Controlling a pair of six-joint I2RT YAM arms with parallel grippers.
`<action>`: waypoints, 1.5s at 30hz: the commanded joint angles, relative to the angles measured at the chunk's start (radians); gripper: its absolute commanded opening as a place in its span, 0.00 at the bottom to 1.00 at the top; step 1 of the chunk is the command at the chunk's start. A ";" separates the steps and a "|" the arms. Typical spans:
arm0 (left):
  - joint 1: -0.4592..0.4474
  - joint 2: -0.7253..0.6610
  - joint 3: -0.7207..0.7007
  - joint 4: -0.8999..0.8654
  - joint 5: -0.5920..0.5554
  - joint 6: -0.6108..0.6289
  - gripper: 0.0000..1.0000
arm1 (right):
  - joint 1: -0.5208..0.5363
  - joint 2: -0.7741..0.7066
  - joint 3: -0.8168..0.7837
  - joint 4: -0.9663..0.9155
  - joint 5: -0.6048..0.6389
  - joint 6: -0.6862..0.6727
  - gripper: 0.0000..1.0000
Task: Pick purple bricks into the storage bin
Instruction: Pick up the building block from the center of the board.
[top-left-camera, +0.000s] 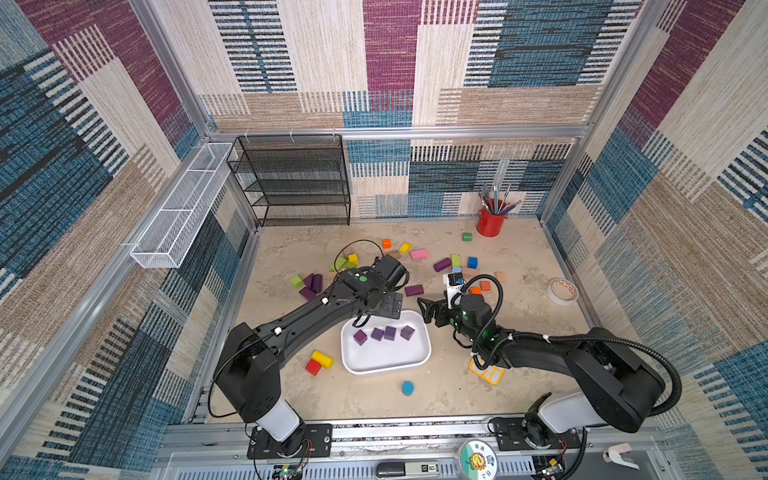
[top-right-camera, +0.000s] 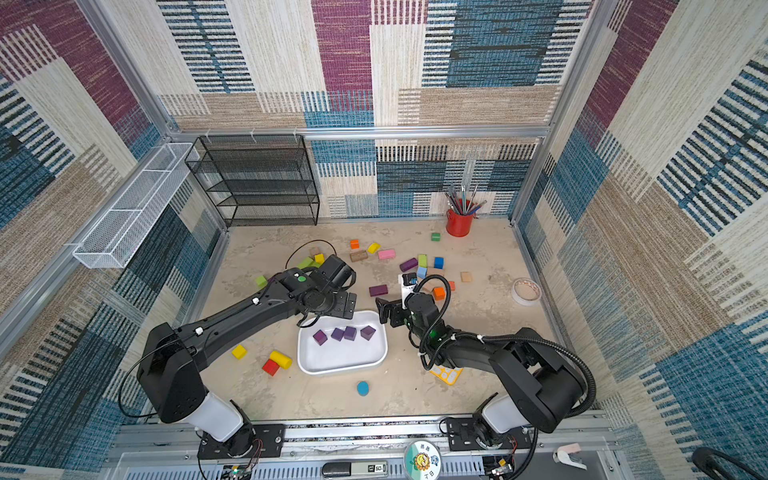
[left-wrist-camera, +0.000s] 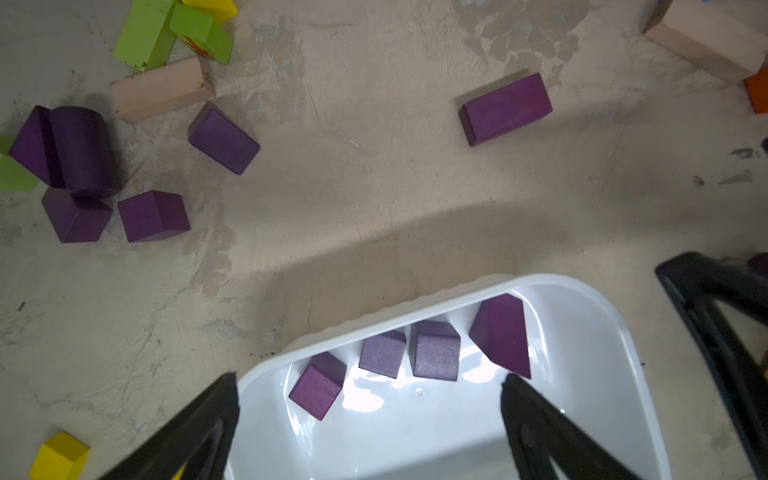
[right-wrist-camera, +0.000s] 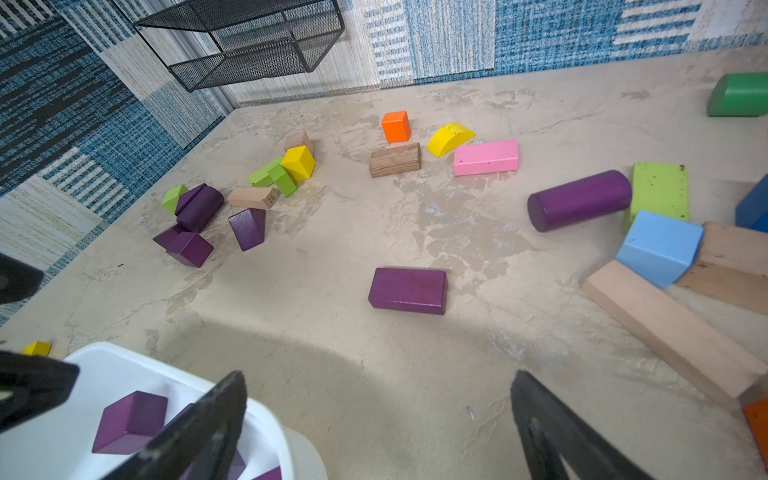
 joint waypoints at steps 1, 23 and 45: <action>0.011 -0.006 0.024 -0.034 -0.038 0.021 0.99 | 0.000 -0.008 0.000 0.027 0.005 0.010 0.99; 0.229 -0.035 0.107 -0.018 -0.084 0.120 0.94 | 0.000 -0.003 -0.004 0.042 0.012 -0.002 1.00; 0.462 0.055 0.149 0.011 0.090 0.174 0.83 | 0.000 -0.012 -0.019 0.086 -0.075 -0.052 1.00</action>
